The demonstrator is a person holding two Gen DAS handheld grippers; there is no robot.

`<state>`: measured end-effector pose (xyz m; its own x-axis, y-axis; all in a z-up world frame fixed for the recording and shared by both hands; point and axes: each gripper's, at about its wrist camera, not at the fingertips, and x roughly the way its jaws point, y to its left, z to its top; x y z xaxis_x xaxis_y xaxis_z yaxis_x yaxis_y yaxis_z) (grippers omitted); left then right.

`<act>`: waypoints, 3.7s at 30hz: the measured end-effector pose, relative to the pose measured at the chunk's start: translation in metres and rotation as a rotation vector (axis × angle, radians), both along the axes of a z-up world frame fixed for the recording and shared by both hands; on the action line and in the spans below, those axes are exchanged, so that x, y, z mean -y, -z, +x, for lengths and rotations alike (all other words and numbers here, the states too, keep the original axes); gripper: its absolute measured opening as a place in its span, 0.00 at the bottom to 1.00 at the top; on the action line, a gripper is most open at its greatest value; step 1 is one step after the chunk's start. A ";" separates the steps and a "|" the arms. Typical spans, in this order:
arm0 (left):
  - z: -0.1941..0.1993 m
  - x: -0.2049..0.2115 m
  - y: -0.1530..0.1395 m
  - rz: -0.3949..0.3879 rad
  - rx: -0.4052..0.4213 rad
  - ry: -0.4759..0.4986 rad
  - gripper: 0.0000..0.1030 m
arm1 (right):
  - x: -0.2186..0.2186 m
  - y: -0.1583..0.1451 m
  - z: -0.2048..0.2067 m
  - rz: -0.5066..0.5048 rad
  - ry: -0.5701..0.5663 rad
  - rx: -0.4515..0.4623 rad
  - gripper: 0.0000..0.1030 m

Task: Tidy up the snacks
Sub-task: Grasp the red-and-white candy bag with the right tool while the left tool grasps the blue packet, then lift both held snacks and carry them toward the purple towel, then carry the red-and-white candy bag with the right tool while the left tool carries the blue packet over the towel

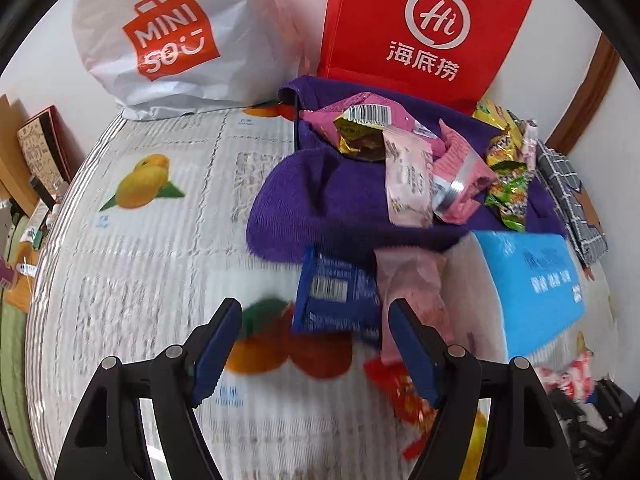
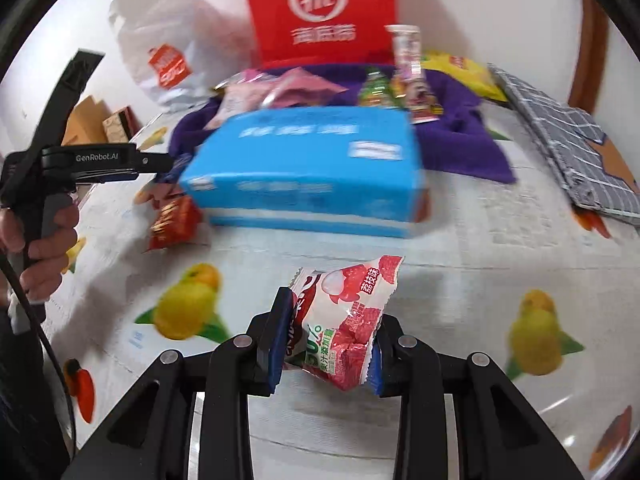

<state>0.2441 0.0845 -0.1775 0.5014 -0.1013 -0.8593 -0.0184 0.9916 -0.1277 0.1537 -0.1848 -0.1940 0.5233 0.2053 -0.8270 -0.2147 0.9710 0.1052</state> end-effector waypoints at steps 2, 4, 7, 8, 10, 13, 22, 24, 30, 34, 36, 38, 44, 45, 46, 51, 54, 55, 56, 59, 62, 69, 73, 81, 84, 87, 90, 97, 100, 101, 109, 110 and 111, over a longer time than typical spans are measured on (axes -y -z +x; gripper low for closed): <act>0.010 0.005 0.006 0.057 -0.004 -0.001 0.71 | 0.014 0.000 0.004 -0.003 0.023 0.000 0.32; 0.015 0.009 0.009 0.093 -0.006 0.017 0.70 | 0.027 0.003 0.007 -0.008 0.051 -0.003 0.32; 0.019 0.018 0.015 0.113 -0.016 0.064 0.70 | 0.043 0.006 0.011 -0.003 0.081 -0.009 0.32; 0.020 0.020 0.018 0.123 -0.022 0.068 0.70 | 0.047 0.007 0.012 -0.003 0.091 -0.011 0.32; 0.022 0.022 0.024 0.136 -0.035 0.069 0.73 | 0.055 0.009 0.013 0.001 0.106 -0.015 0.32; 0.020 0.022 0.025 0.127 -0.010 0.061 0.74 | 0.061 0.013 0.018 0.021 0.118 -0.016 0.32; -0.002 0.027 0.018 0.109 -0.007 0.083 0.43 | 0.056 0.012 0.016 0.022 0.112 -0.010 0.31; -0.006 0.025 0.018 0.104 -0.011 0.082 0.43 | 0.054 0.011 0.013 0.019 0.113 -0.009 0.31; -0.031 0.018 0.009 0.076 0.000 0.063 0.42 | 0.053 0.000 0.000 0.023 0.125 0.007 0.30; -0.048 0.015 0.000 0.071 0.008 0.047 0.42 | 0.050 -0.012 -0.008 0.020 0.124 0.030 0.30; -0.058 0.014 -0.003 0.074 0.018 0.041 0.42 | 0.048 -0.018 -0.012 0.017 0.122 0.042 0.30; -0.067 0.014 -0.007 0.065 0.025 0.040 0.42 | 0.046 -0.024 -0.015 0.019 0.122 0.054 0.30; -0.092 0.018 -0.019 0.049 0.056 0.046 0.42 | 0.043 -0.040 -0.024 0.014 0.133 0.078 0.30; -0.095 0.019 -0.021 0.048 0.060 0.046 0.42 | 0.043 -0.043 -0.025 0.010 0.134 0.080 0.30; -0.099 0.020 -0.024 0.047 0.065 0.045 0.42 | 0.042 -0.046 -0.027 0.006 0.135 0.084 0.30; -0.110 0.022 -0.031 0.035 0.076 0.021 0.42 | 0.040 -0.056 -0.035 -0.003 0.130 0.108 0.30; -0.121 0.028 -0.038 0.037 0.092 0.025 0.42 | 0.039 -0.061 -0.042 -0.001 0.133 0.121 0.30; -0.125 0.030 -0.042 0.042 0.100 0.028 0.42 | 0.040 -0.063 -0.045 0.006 0.133 0.125 0.30; -0.128 0.032 -0.044 0.042 0.107 0.030 0.42 | 0.040 -0.064 -0.047 0.011 0.134 0.128 0.30; -0.139 0.036 -0.052 0.037 0.125 0.035 0.42 | 0.040 -0.071 -0.058 0.015 0.136 0.146 0.30; -0.147 0.041 -0.059 0.031 0.136 0.035 0.42 | 0.041 -0.078 -0.066 0.017 0.134 0.164 0.30; -0.164 0.053 -0.076 0.013 0.175 0.045 0.42 | 0.043 -0.098 -0.084 0.041 0.136 0.213 0.30; -0.169 0.058 -0.080 0.006 0.182 0.049 0.43 | 0.042 -0.103 -0.089 0.047 0.135 0.227 0.30; -0.175 0.063 -0.091 0.001 0.206 0.059 0.43 | 0.042 -0.109 -0.094 0.052 0.129 0.243 0.30; -0.176 0.065 -0.093 -0.002 0.212 0.063 0.43 | 0.042 -0.109 -0.095 0.051 0.127 0.245 0.30; -0.176 0.067 -0.094 -0.004 0.216 0.070 0.43 | 0.042 -0.109 -0.095 0.048 0.129 0.246 0.30; -0.174 0.071 -0.096 0.001 0.222 0.074 0.43 | 0.041 -0.109 -0.094 0.046 0.126 0.247 0.30; -0.163 0.081 -0.102 0.012 0.242 0.099 0.43 | 0.037 -0.117 -0.081 0.034 0.106 0.263 0.30; -0.155 0.084 -0.105 0.020 0.247 0.106 0.43 | 0.033 -0.121 -0.071 0.025 0.096 0.271 0.30; -0.151 0.085 -0.106 0.021 0.248 0.108 0.43 | 0.032 -0.122 -0.067 0.024 0.090 0.274 0.30; -0.117 0.089 -0.121 0.035 0.268 0.114 0.43 | 0.019 -0.138 -0.024 0.015 0.060 0.292 0.30; -0.111 0.089 -0.123 0.038 0.270 0.115 0.43 | 0.018 -0.141 -0.017 0.015 0.055 0.295 0.30; -0.106 0.088 -0.124 0.039 0.270 0.113 0.43 | 0.015 -0.143 -0.009 0.014 0.048 0.298 0.30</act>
<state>0.1378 -0.0032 -0.0535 0.7000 -0.1390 -0.7005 0.1219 0.9897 -0.0746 0.1443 -0.2002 -0.0509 0.7521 0.1849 -0.6325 -0.1920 0.9797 0.0580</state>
